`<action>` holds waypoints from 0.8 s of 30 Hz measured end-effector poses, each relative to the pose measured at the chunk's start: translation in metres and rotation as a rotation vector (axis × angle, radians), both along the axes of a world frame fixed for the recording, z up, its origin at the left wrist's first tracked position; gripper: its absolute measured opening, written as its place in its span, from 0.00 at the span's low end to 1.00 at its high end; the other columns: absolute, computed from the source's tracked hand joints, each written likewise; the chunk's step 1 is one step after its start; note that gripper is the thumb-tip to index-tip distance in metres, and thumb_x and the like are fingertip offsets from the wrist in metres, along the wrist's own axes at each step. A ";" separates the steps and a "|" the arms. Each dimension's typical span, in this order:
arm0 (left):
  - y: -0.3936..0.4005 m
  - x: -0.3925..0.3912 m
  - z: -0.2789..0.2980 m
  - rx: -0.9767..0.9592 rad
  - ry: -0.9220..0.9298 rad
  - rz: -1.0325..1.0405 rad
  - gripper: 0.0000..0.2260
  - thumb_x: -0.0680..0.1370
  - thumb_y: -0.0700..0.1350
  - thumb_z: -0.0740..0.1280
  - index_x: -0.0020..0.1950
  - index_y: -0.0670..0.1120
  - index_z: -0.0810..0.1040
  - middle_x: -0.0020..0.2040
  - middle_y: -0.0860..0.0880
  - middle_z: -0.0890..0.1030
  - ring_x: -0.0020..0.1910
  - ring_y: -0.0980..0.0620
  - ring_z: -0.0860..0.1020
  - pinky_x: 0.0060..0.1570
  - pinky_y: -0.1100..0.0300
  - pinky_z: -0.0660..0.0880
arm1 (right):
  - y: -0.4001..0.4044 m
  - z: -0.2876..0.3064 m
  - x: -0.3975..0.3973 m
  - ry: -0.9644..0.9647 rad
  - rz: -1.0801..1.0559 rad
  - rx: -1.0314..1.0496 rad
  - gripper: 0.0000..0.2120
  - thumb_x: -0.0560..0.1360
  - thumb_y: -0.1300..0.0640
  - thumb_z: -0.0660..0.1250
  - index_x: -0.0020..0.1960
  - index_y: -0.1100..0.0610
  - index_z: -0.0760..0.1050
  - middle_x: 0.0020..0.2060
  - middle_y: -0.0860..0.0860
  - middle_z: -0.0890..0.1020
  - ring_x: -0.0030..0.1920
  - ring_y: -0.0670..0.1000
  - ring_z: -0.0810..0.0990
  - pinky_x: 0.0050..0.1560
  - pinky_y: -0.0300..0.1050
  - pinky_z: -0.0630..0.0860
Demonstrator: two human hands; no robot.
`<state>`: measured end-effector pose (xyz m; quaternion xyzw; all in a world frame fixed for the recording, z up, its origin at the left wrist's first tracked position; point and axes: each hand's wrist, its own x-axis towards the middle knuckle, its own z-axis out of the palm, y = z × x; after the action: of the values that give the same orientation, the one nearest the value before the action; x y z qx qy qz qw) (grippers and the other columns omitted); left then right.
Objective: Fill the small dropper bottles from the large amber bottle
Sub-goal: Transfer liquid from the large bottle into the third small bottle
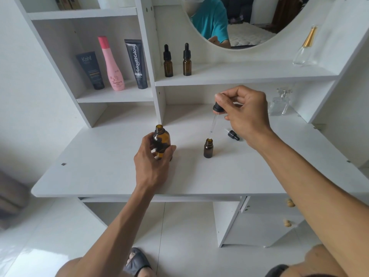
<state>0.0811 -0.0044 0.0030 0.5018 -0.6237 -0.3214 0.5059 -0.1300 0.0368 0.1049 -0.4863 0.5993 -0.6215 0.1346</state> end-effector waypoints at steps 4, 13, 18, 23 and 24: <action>0.000 0.000 0.000 0.008 0.004 -0.003 0.22 0.73 0.46 0.76 0.65 0.51 0.73 0.49 0.65 0.77 0.52 0.68 0.76 0.49 0.70 0.74 | 0.001 -0.001 0.002 0.000 0.010 0.008 0.05 0.76 0.56 0.74 0.45 0.57 0.82 0.39 0.50 0.85 0.41 0.50 0.86 0.34 0.31 0.76; 0.000 0.000 0.000 0.006 0.013 -0.006 0.22 0.73 0.46 0.75 0.65 0.50 0.73 0.51 0.61 0.78 0.54 0.60 0.78 0.53 0.63 0.77 | -0.001 -0.008 0.004 0.020 0.000 0.053 0.06 0.75 0.55 0.74 0.42 0.56 0.81 0.38 0.54 0.86 0.32 0.43 0.84 0.32 0.31 0.73; 0.000 0.000 0.000 0.008 0.012 -0.003 0.22 0.73 0.47 0.75 0.65 0.50 0.73 0.52 0.57 0.80 0.54 0.59 0.78 0.55 0.59 0.77 | 0.001 -0.009 0.006 0.034 0.001 0.072 0.08 0.76 0.55 0.73 0.43 0.59 0.81 0.37 0.56 0.85 0.22 0.39 0.75 0.26 0.28 0.66; 0.000 0.000 0.000 0.006 0.009 -0.003 0.22 0.73 0.47 0.75 0.64 0.50 0.73 0.52 0.56 0.80 0.54 0.59 0.78 0.55 0.57 0.78 | -0.001 -0.012 0.004 0.060 -0.006 0.099 0.09 0.76 0.53 0.73 0.42 0.59 0.82 0.37 0.54 0.86 0.25 0.39 0.76 0.27 0.29 0.67; 0.000 0.000 0.000 0.007 0.010 -0.004 0.22 0.73 0.47 0.75 0.64 0.51 0.73 0.52 0.57 0.80 0.55 0.59 0.78 0.55 0.57 0.78 | -0.001 -0.012 0.004 0.067 -0.004 0.100 0.09 0.76 0.53 0.73 0.42 0.59 0.81 0.37 0.53 0.86 0.27 0.39 0.78 0.27 0.29 0.67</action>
<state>0.0816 -0.0042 0.0029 0.5006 -0.6211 -0.3272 0.5065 -0.1259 0.0354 0.0925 -0.4981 0.6349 -0.5743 0.1374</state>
